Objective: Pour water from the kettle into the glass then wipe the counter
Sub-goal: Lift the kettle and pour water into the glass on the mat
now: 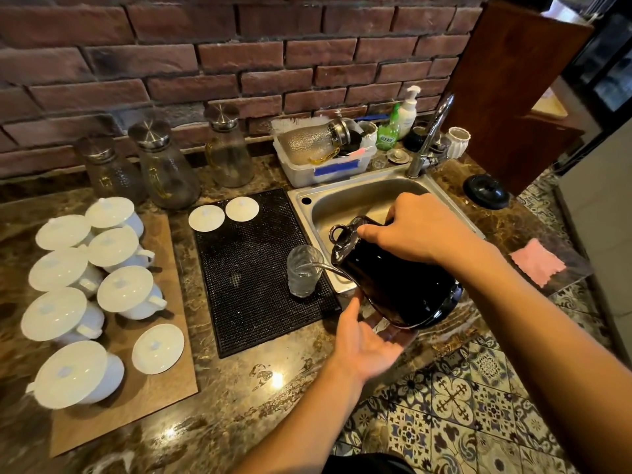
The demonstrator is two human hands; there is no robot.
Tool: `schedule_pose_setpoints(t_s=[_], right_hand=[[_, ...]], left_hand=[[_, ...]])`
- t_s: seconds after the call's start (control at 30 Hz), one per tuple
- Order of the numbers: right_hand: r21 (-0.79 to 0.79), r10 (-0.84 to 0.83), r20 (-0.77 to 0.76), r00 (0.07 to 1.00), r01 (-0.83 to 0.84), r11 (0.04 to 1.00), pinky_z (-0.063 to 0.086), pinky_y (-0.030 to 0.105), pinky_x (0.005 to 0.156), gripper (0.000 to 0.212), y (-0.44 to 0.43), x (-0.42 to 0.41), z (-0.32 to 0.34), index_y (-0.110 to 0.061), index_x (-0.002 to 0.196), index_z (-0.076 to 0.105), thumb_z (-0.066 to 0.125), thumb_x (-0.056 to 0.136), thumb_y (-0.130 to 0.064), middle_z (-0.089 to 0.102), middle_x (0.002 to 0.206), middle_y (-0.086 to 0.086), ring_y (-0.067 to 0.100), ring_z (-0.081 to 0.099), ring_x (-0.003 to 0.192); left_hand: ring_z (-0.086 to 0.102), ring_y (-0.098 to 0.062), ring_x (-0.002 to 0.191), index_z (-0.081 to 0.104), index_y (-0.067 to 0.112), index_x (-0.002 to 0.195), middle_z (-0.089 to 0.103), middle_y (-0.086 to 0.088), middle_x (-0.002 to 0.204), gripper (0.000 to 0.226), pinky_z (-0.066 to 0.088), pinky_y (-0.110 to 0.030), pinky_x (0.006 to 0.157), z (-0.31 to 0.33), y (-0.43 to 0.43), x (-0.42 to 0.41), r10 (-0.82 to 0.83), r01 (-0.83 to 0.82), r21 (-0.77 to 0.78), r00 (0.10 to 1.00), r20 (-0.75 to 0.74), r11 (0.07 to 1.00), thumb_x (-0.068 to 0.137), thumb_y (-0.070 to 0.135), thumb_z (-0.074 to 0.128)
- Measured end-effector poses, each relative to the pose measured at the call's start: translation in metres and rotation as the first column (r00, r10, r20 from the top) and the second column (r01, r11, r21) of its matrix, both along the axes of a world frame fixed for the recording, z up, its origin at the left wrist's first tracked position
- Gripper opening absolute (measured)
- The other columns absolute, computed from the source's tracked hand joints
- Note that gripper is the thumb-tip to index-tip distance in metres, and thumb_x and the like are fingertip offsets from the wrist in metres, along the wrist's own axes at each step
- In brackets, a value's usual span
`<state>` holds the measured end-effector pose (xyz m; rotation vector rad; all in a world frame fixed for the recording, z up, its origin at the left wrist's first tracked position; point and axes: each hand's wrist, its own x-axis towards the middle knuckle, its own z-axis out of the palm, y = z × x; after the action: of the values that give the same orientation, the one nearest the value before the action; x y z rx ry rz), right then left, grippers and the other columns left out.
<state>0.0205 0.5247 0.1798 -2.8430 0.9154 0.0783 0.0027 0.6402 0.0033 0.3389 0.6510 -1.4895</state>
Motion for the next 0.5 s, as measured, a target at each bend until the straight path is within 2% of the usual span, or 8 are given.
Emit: schedule_pose_setpoints(t_s=[0.13, 0.23, 0.4, 0.5], right_hand=[[-0.033, 0.0, 0.002, 1.0, 0.0, 0.999, 0.027, 0.026, 0.046, 0.061, -0.001, -0.002, 0.005, -0.014, 0.055, 0.052, 0.064, 0.087, -0.065, 0.052, 0.054, 0.002, 0.017, 0.051, 0.053], [-0.029, 0.001, 0.011, 1.0, -0.001, 1.0, 0.028, 0.027, 0.047, 0.062, -0.002, -0.002, 0.008, -0.014, 0.054, 0.049, 0.065, 0.087, -0.064, 0.05, 0.053, 0.002, 0.02, 0.051, 0.052], [-0.055, 0.018, 0.025, 1.0, -0.016, 0.998, 0.029, 0.027, 0.047, 0.06, -0.003, -0.002, 0.012, -0.015, 0.054, 0.052, 0.065, 0.087, -0.063, 0.052, 0.053, 0.001, 0.018, 0.052, 0.053], [-0.054, 0.029, 0.025, 0.999, -0.028, 0.998, 0.029, 0.026, 0.047, 0.058, -0.003, 0.0, 0.015, -0.017, 0.056, 0.052, 0.065, 0.087, -0.065, 0.051, 0.056, 0.0, 0.016, 0.051, 0.054]], left_hand=[[0.059, -0.048, 0.122, 0.07, -0.003, 0.12, 0.065, -0.033, 0.126, 0.062, 0.051, -0.054, 0.104, 0.003, -0.005, -0.004, -0.001, 0.002, -0.018, 1.0, 0.016, 1.0, 0.081, 0.043, 0.081], [0.06, -0.046, 0.12, 0.077, -0.004, 0.11, 0.069, -0.033, 0.12, 0.056, 0.053, -0.053, 0.101, 0.002, -0.006, -0.005, -0.008, 0.01, -0.051, 0.999, 0.038, 0.999, 0.08, 0.043, 0.082], [0.069, -0.048, 0.106, 0.076, -0.002, 0.113, 0.069, -0.032, 0.119, 0.057, 0.057, -0.053, 0.095, 0.005, -0.008, -0.004, -0.008, 0.013, -0.118, 0.999, 0.041, 0.993, 0.08, 0.043, 0.083], [0.07, -0.049, 0.104, 0.075, -0.001, 0.114, 0.07, -0.03, 0.119, 0.055, 0.056, -0.053, 0.096, 0.008, -0.008, -0.003, -0.004, 0.011, -0.155, 0.999, 0.049, 0.988, 0.083, 0.044, 0.08]])
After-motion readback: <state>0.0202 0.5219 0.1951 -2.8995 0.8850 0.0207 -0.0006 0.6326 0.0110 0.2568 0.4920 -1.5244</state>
